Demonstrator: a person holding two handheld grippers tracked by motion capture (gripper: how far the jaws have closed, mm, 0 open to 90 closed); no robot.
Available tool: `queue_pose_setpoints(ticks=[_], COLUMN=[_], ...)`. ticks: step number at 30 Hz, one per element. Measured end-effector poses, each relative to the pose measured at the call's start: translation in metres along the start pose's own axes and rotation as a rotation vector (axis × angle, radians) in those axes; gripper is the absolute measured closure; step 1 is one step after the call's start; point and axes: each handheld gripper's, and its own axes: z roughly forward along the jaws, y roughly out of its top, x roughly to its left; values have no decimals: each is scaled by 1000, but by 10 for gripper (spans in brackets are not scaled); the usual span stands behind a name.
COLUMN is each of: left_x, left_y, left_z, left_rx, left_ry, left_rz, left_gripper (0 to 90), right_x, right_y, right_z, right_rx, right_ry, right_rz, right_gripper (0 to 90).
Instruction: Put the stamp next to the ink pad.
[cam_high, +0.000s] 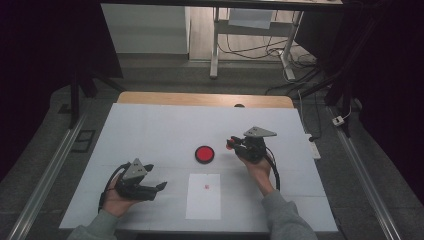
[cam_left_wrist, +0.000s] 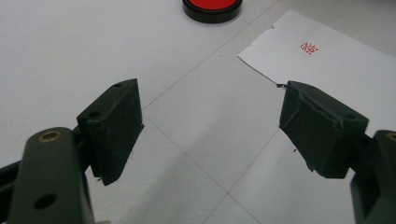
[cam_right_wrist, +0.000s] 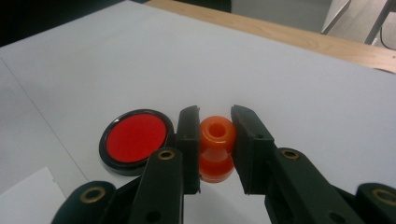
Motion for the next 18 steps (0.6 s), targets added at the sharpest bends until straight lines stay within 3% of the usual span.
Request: queue_pose_setpoints(ticks=[18], left_x=[0], left_y=[0], left_z=[0], left_rx=[0], left_ry=[2], left_rz=[-1], left_gripper=[213], right_x=[2], right_y=[-10], right_z=[32], right_rx=[80], right_ry=[2], right_rz=[-21], right_gripper=[725])
